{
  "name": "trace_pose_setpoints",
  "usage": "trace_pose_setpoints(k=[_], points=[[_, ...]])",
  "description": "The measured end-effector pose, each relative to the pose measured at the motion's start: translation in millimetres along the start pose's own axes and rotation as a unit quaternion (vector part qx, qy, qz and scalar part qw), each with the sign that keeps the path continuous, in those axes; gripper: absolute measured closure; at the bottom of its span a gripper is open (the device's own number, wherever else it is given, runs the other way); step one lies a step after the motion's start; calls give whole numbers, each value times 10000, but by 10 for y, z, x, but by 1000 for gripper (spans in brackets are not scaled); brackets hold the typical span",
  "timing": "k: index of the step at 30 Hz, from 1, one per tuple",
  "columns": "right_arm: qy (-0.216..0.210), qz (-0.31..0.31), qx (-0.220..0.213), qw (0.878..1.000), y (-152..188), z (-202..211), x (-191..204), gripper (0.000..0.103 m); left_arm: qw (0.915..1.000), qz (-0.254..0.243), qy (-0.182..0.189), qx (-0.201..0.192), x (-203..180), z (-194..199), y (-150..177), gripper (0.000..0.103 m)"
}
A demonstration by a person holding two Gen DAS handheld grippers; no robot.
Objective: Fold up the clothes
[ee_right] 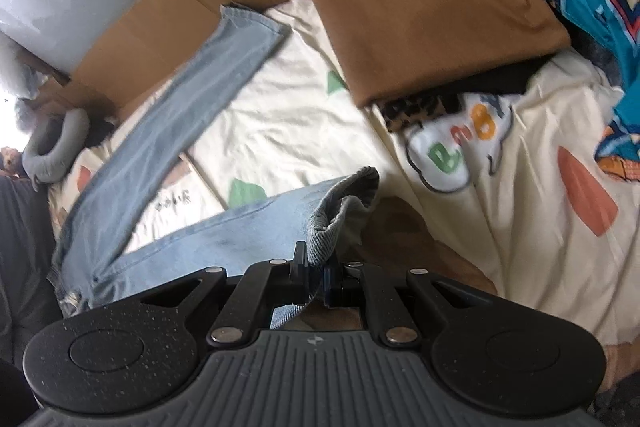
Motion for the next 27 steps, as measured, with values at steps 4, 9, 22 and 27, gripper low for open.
trace_pose_setpoints(k=[4,9,22,27], points=[[174,-98,181,9996,149,-10,-185,98,9996,-245,-102,79,28,74,-21,91],[376,-164,410,9983,366,-22,-370,98,9980,-597,-183,93,-17,135,-53,90],[864,-236,1032,9906,887,-89,-733,98,9982,-544,-227,108,92,-128,-66,87],[931,-148,1110,9893,891,-103,-714,98,9986,-471,-216,-44,31,-258,-229,86]])
Point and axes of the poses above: each gripper's, at about its wrist camera, not at the fingertips, and z roughly against the way its jaws point, x to its left, y to its underside, the point moved 10 cm from there along -z, roughly the way its jaws point, and after that the axes turned 15 degrees about -x, right-handed, at the moved point
